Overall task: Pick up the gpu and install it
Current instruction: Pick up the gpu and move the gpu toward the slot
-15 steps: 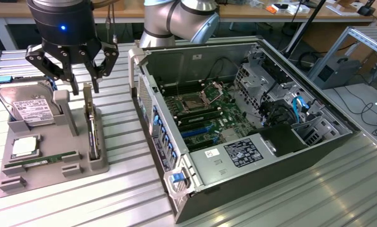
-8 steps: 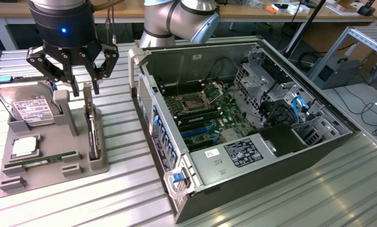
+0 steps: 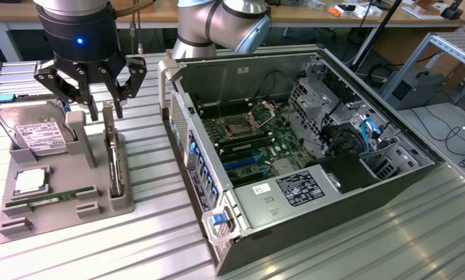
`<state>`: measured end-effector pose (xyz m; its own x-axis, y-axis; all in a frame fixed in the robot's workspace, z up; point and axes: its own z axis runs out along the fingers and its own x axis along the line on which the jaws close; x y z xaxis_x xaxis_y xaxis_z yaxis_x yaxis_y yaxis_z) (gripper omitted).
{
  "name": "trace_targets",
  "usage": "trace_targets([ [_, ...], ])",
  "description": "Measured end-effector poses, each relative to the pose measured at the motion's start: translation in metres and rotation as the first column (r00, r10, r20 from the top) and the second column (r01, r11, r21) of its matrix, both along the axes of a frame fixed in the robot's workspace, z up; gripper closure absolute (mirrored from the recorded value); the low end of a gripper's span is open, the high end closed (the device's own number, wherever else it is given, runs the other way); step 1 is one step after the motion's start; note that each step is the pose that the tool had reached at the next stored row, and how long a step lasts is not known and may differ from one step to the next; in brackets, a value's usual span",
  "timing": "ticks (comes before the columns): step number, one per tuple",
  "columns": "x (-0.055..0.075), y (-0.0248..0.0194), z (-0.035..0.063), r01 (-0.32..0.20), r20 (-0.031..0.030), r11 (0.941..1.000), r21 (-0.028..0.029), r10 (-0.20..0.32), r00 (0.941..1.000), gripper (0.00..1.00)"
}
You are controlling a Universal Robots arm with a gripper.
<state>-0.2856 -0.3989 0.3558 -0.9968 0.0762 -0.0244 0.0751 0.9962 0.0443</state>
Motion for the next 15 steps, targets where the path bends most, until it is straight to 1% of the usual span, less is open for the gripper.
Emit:
trace_targets([
  [15,0.0,0.0,-0.0089,0.0,0.0,1.0,0.0,0.0,1.0,0.58],
])
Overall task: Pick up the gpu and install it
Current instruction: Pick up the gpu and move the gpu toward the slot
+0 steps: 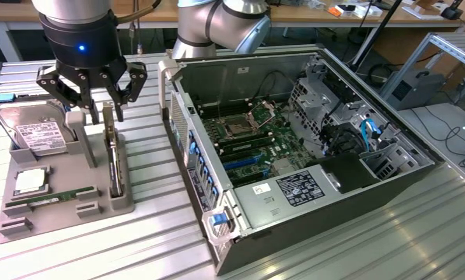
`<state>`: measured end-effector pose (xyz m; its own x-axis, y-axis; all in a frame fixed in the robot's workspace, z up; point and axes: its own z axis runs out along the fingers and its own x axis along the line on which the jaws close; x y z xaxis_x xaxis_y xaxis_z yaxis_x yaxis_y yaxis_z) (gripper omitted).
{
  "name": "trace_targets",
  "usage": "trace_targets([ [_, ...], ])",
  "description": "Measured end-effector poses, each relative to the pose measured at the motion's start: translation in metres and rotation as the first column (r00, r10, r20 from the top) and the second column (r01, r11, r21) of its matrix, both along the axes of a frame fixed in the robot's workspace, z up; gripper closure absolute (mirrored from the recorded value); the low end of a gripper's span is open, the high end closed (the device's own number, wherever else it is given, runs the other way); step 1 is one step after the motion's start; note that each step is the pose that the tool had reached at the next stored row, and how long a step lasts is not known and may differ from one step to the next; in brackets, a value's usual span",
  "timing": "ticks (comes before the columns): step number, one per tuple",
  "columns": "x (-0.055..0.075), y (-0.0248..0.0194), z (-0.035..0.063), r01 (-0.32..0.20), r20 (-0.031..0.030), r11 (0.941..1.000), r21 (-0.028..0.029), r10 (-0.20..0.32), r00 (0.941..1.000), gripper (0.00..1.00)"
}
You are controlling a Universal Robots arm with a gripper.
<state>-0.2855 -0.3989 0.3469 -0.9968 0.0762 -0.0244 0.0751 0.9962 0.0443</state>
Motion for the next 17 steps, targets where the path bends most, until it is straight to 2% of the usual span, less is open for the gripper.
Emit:
trace_targets([
  [17,0.0,0.0,-0.0073,0.0,0.0001,1.0,-0.0012,0.0,1.0,0.58],
])
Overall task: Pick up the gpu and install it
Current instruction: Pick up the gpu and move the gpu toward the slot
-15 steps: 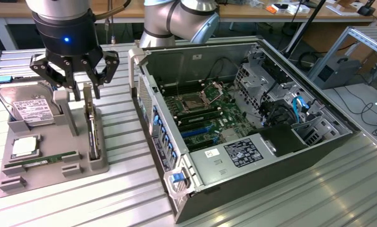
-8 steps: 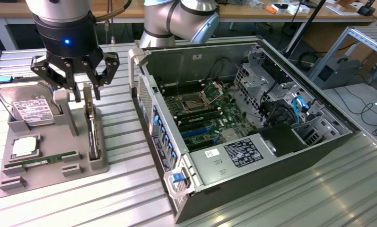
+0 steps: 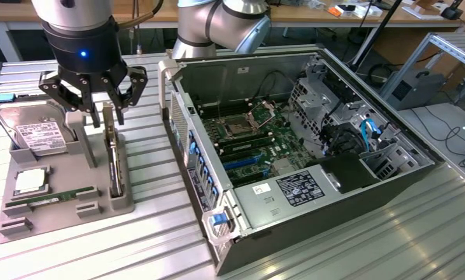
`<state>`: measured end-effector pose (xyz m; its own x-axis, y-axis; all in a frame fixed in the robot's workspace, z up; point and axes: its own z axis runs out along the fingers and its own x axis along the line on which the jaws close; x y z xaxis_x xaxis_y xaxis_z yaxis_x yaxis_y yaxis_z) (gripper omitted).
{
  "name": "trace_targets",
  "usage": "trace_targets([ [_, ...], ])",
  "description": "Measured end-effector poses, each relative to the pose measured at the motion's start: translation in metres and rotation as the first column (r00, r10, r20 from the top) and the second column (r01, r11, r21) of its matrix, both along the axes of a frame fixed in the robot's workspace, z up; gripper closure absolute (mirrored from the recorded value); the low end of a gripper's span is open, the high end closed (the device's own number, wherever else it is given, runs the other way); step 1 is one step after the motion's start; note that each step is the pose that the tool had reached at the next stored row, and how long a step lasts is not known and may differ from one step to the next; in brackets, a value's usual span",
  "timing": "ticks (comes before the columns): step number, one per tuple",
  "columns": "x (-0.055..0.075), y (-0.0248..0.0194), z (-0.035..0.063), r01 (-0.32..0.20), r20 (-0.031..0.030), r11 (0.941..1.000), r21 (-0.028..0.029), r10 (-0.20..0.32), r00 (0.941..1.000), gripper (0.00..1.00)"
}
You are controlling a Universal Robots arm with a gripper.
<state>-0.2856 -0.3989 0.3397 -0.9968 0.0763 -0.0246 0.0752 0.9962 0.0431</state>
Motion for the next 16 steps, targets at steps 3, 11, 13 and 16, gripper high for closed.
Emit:
trace_targets([
  [3,0.0,-0.0001,-0.0007,0.0,0.0,0.9996,-0.0265,0.0,1.0,0.58],
  [11,0.0,0.0061,-0.0061,-0.001,0.0001,0.9995,-0.0321,0.001,1.0,0.58],
  [13,0.0,0.0066,-0.0074,-0.002,0.0001,0.9995,-0.0326,0.002,1.0,0.58],
  [16,0.0,0.0067,-0.0096,-0.001,0.0,0.9995,-0.0327,0.001,1.0,0.58],
])
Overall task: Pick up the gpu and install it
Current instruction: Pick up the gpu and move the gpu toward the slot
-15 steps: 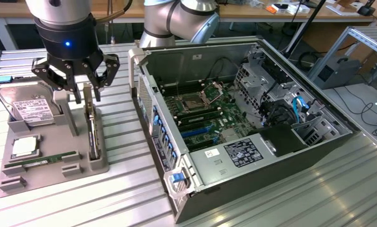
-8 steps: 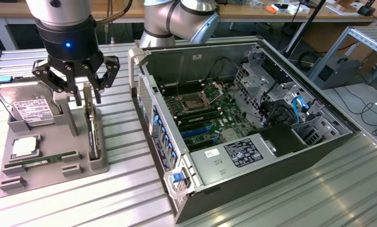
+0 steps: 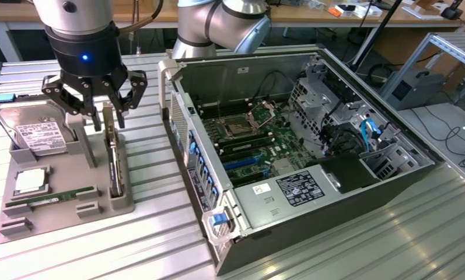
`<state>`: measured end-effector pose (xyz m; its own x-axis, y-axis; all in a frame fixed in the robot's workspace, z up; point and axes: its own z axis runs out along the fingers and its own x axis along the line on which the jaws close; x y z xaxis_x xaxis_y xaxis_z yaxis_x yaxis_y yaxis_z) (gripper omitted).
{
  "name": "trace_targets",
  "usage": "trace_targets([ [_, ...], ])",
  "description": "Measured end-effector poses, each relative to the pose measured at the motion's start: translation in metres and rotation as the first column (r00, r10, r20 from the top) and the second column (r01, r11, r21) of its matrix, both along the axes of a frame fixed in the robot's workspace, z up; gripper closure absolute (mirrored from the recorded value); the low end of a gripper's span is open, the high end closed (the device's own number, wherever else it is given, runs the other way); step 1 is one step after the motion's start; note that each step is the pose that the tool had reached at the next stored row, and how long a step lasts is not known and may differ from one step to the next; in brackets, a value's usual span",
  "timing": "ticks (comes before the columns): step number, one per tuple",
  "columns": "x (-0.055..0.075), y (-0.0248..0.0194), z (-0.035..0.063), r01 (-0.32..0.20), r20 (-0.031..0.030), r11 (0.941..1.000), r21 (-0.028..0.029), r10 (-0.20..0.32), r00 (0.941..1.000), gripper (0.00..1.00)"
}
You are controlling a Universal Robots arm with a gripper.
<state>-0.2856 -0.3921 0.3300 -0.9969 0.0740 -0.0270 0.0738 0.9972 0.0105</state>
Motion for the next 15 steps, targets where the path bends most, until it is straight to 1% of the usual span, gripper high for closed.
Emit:
trace_targets([
  [3,0.0,0.0,-0.0023,0.0,0.0001,1.0,0.0,0.0,1.0,0.58],
  [7,0.0,0.0,-0.0078,0.0,0.0,1.0,0.0,0.0,1.0,0.58],
  [15,0.0,0.0,-0.0137,0.0,0.0,1.0,-0.0001,0.0,1.0,0.58],
])
